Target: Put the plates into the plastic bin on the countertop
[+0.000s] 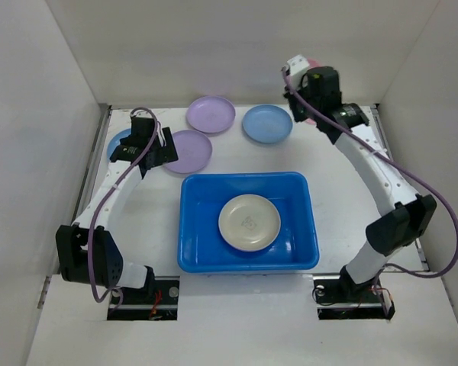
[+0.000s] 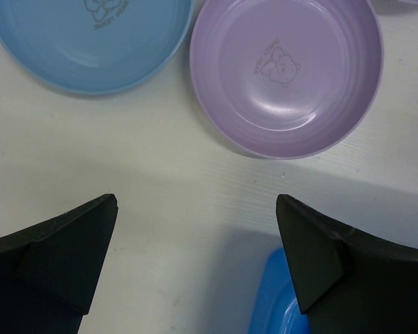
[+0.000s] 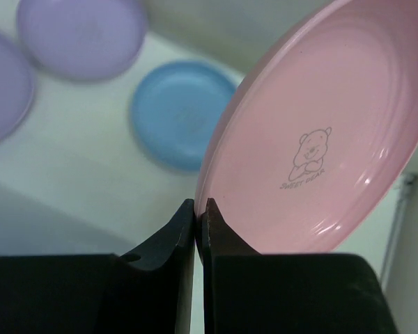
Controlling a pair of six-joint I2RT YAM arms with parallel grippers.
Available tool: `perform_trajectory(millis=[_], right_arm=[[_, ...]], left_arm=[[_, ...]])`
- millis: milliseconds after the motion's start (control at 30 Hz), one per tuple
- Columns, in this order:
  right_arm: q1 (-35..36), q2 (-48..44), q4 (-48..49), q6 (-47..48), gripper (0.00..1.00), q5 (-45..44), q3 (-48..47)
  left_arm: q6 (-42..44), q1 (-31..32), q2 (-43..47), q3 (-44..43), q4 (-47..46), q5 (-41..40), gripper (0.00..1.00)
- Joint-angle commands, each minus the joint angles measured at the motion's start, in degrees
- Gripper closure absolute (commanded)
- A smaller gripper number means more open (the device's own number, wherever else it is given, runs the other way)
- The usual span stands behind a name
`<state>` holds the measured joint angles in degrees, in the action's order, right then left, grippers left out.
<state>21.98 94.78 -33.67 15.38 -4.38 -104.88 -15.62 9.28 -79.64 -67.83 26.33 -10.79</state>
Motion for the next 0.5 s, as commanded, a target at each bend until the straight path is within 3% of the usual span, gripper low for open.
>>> perform_trajectory(millis=[0,467], right_arm=[[7.23,-1.87,-7.27,-2.80,0.97,1.48,0.99],[25.43,-10.58,-24.68,-13.18,0.98,19.92,8.55]], left_arm=[[-0.64,-0.27,2.73,1.39,-1.19,-0.73,0.00],[-0.64,-2.82,4.31,2.35,-0.75,-4.94,0.00]])
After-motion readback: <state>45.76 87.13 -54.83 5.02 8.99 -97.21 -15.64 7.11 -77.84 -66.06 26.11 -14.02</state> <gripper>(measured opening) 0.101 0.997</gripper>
